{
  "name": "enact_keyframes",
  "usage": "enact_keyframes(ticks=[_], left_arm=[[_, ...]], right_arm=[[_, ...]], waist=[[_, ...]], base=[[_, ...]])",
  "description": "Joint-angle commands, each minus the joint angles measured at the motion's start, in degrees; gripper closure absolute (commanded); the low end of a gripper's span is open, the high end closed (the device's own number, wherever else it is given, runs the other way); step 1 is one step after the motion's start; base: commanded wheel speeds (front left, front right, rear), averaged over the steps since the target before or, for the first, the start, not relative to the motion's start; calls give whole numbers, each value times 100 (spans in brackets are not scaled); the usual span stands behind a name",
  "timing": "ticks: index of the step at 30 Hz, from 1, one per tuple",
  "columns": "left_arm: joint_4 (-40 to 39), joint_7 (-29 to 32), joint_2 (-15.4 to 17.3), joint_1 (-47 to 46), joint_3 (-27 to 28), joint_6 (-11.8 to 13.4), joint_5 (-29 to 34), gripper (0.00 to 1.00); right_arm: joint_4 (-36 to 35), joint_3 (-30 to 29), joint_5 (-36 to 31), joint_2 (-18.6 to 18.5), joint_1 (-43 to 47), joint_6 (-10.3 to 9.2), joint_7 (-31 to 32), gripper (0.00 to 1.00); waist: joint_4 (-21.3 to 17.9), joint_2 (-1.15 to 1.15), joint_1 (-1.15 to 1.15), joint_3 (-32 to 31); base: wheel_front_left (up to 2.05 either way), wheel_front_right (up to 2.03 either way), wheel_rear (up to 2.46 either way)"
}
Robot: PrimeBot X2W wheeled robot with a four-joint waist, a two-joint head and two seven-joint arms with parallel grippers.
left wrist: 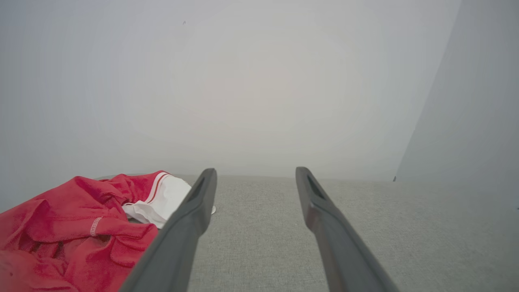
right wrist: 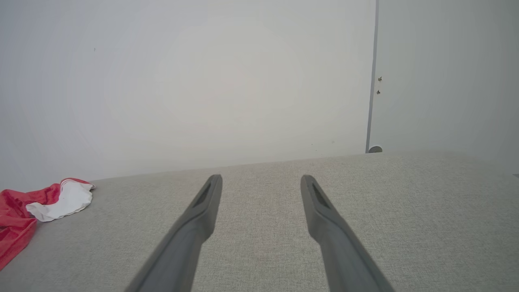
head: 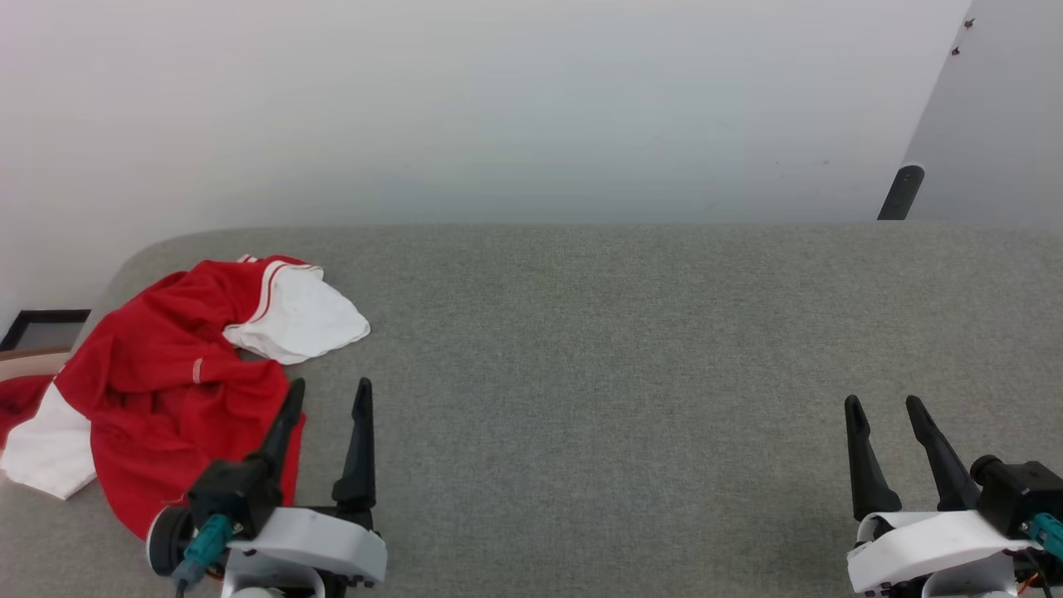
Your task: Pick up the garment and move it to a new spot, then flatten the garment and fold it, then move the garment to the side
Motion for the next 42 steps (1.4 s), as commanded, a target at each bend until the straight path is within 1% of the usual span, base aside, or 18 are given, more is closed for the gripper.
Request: enact_keyframes(ticks=[1, 7, 13, 23, 31, 42], left_arm=[[-30, -50, -2, 12, 48, -27, 111, 0], [67, -114, -53, 3, 150, -149, 347, 0], [147, -172, -100, -37, 205, -210, 607, 0], [410, -175, -130, -122, 352, -305, 406, 0], [551, -175, -110, -202, 473, -335, 417, 0], [585, -174, -37, -93, 798, -322, 503, 0]], right_arm=[[-24, -1, -124, -2, 33, 4, -48, 0], [-29, 21, -353, 0, 47, 4, -109, 0], [-54, 31, -595, -14, 63, 4, -159, 0], [-66, 30, -645, -1, 89, 3, -129, 0], [-26, 166, -588, 24, 125, 3, -134, 0], [105, 510, -499, 105, 40, 3, -161, 0]], waist=[[-1, 0, 0, -5], [-4, 0, 0, -21], [22, 0, 0, -15], [175, 0, 0, -49], [551, 0, 0, -126], [1355, 0, 0, -276]], base=[[0, 0, 0], [0, 0, 0], [0, 0, 0], [0, 0, 0], [0, 0, 0], [0, 0, 0]])
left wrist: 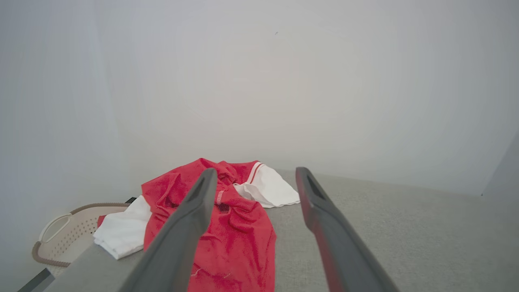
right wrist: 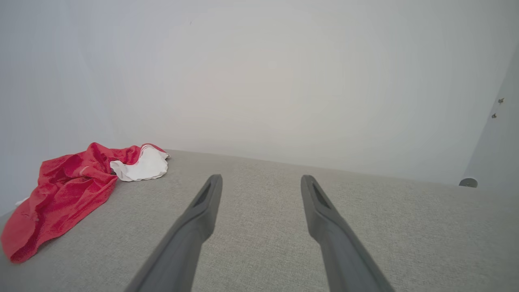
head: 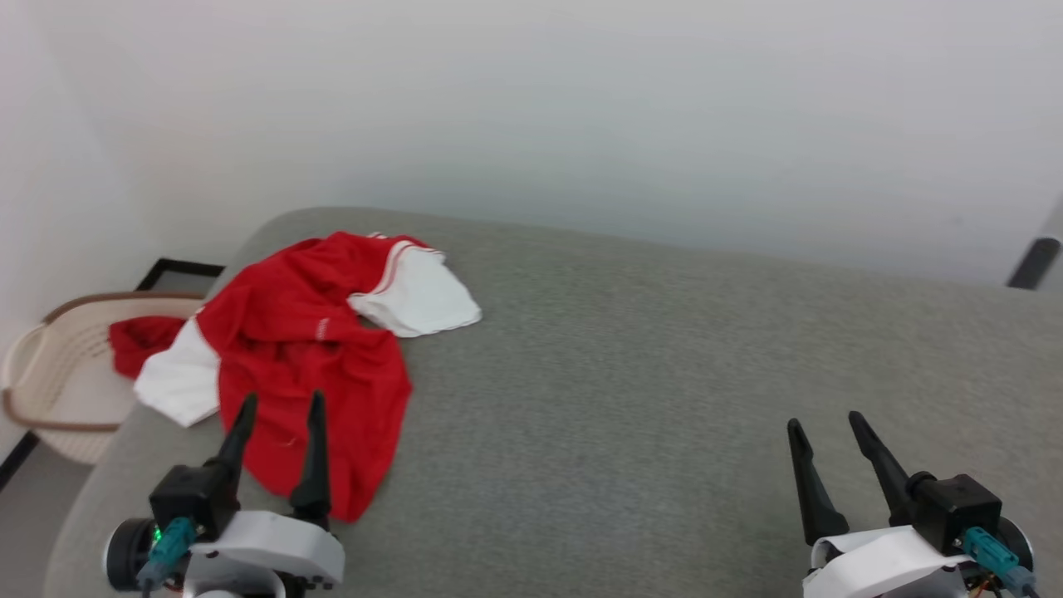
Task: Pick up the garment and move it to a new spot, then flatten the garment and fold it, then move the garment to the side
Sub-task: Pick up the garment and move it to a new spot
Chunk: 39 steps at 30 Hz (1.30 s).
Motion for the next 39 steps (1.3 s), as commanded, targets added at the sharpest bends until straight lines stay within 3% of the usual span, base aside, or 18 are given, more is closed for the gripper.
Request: enact_keyframes(ticks=[1, 12, 19, 24, 30, 39], left_arm=[[-6, -21, 29, 60, 76, -5, 47, 0], [-19, -20, 3, 163, 241, 58, 114, 0], [102, -20, -5, 0, 274, 55, 25, 0], [235, 265, 172, -409, 169, 14, -100, 0], [271, 1014, 566, -1114, 18, -31, -444, 0], [640, 2420, 1387, -2439, -355, -37, -1540, 0]], right_arm=[[32, 71, 61, 27, -61, 2, -24, 0], [166, 255, 123, 86, -131, 2, -62, 0], [219, 275, 88, 99, -198, 2, -82, 0], [229, 253, 44, 53, -233, 2, -95, 0], [126, 204, -8, -37, -384, 2, -61, 0], [-79, 84, -72, -186, -688, 2, -40, 0]], waist=[[377, 0, 0, -104], [989, 0, 0, -153], [1074, 0, 0, -62], [912, 0, 0, 112], [554, 0, 0, 545], [-11, 0, 0, 1361]], base=[[0, 0, 0], [0, 0, 0], [0, 0, 0], [0, 0, 0], [0, 0, 0], [0, 0, 0]])
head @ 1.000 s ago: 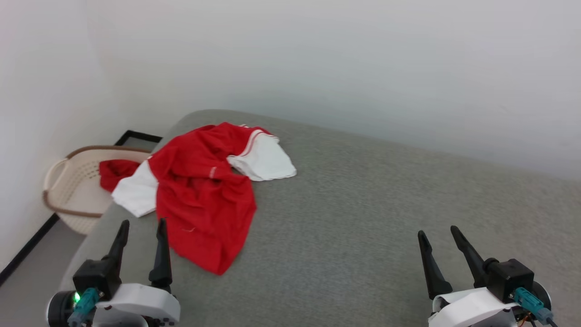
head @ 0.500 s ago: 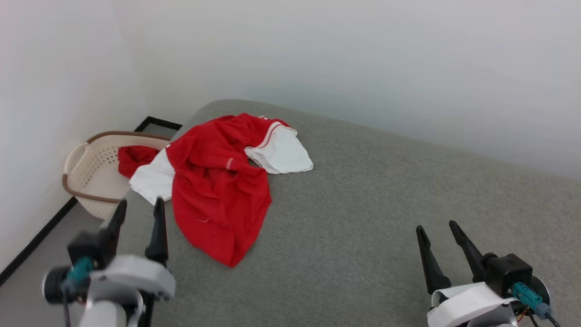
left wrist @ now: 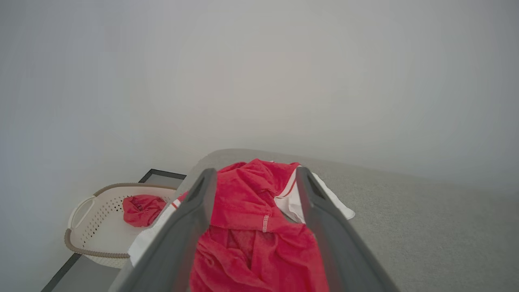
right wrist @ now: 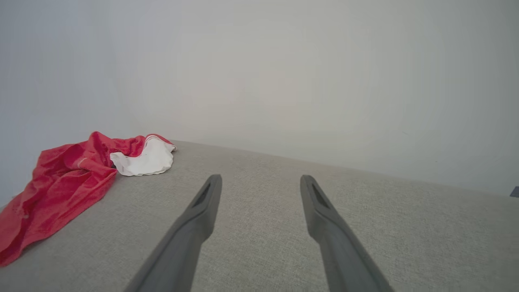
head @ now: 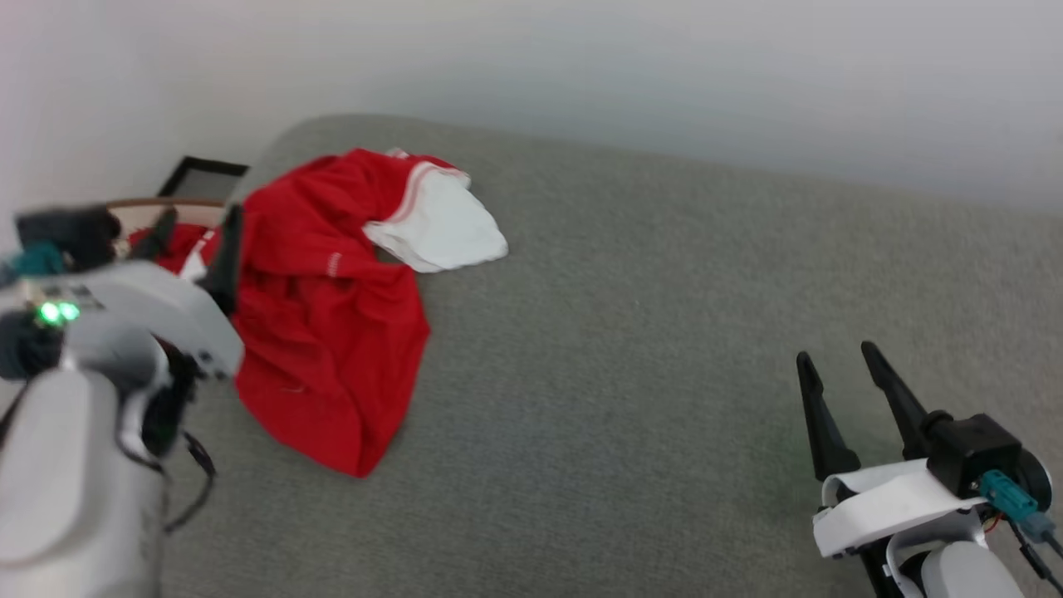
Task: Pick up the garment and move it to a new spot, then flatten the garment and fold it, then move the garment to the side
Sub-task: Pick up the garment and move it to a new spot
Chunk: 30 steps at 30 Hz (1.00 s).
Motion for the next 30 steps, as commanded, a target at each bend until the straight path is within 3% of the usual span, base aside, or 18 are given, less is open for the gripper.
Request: enact_keyframes(ticks=[1, 6, 16, 30], left_arm=[[104, 157, 107, -168, -71, -13, -120, 0], [621, 987, 437, -753, -268, -13, -631, 0], [1866, 2238, 677, -1559, -590, -14, -1067, 0], [3133, 3018, 828, -2143, -794, 94, -1118, 0]], right_arm=[[-35, -25, -27, -17, -117, 2, -5, 0], [-113, -57, -41, -51, -241, 2, -21, 0], [-378, -78, -83, -134, -464, 2, 15, 0], [-890, -66, -111, -156, -607, 2, 239, 0]], waist=[[-446, 0, 0, 524], [-646, 0, 0, 871], [-865, 0, 0, 1403], [-1052, 0, 0, 1830]], base=[[0, 0, 0], [0, 0, 0], [0, 0, 0], [0, 0, 0]])
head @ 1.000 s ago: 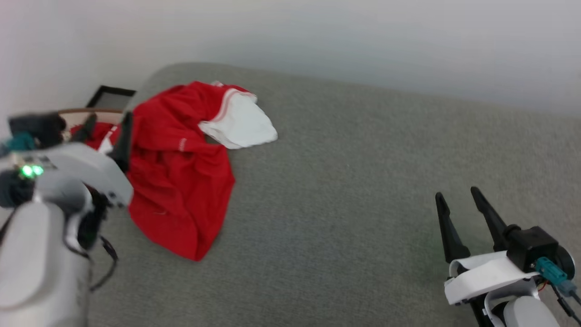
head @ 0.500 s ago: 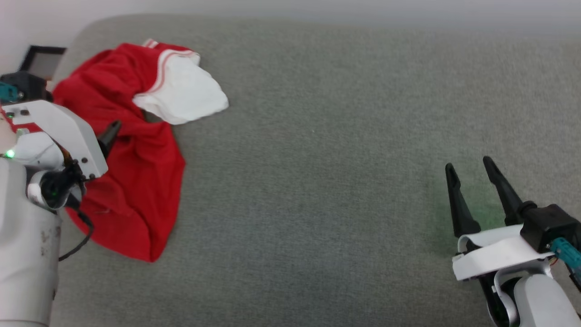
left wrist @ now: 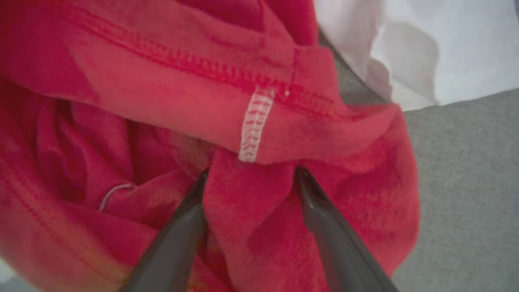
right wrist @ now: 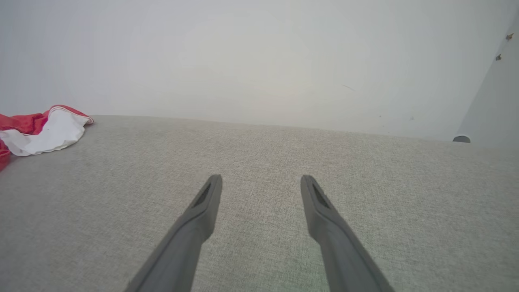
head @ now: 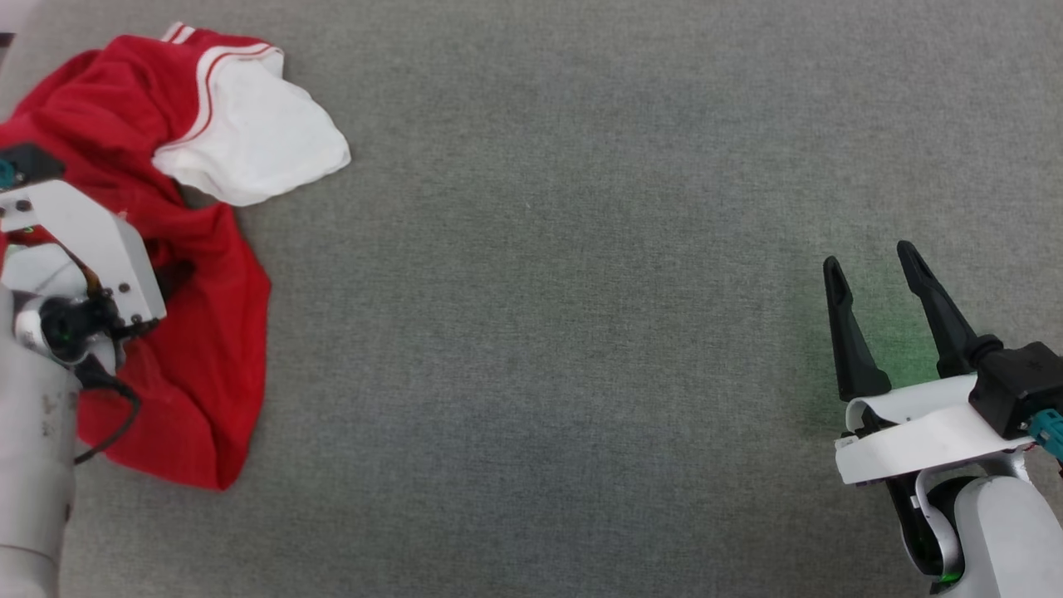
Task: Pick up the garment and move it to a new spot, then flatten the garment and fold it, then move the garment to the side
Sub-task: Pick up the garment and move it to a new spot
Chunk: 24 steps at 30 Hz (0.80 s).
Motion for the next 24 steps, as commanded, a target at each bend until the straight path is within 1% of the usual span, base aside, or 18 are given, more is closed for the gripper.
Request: enact_keyframes(ticks=[1, 5, 6, 7, 8, 9, 10, 15, 24], left_arm=[[111, -2, -38, -24, -7, 32, -8, 0], [306, -19, -87, -13, 21, 57, -73, 0], [455, -37, -120, 8, 48, 84, -122, 0], [512, -31, -145, 18, 38, 85, -129, 17], [555, -65, -155, 21, 25, 93, -124, 57], [591, -103, -160, 5, 40, 122, -129, 76], [625, -133, -161, -20, 50, 139, -143, 100], [651, -292, -83, -142, 47, 163, -106, 100], [398, -713, 64, -430, -76, 43, 6, 100]], right_arm=[[-68, -5, -38, 19, -55, 2, 22, 0], [-132, -5, -34, 43, -36, 2, 59, 0], [-153, -7, -22, 40, -19, 2, 70, 0], [-159, -14, -14, 39, -5, 2, 77, 0], [-162, -21, -16, 37, 15, 2, 90, 0], [-166, -27, -21, 41, 35, 2, 93, 0], [-167, -39, -19, 37, 54, 2, 108, 0], [-158, -64, -14, 40, 152, 2, 137, 0], [-68, -122, 51, 22, 416, 2, 131, 0]], waist=[[-49, 0, 0, 61], [-73, 0, 0, 85], [-75, 0, 0, 85], [-70, 0, 0, 77], [-61, 0, 0, 59], [-49, 0, 0, 37], [-35, 0, 0, 9], [38, 0, 0, -150], [277, 0, 0, -700]], base=[[0, 0, 0], [0, 0, 0], [0, 0, 0], [0, 0, 0], [0, 0, 0], [0, 0, 0], [0, 0, 0], [0, 0, 0], [0, 0, 0]])
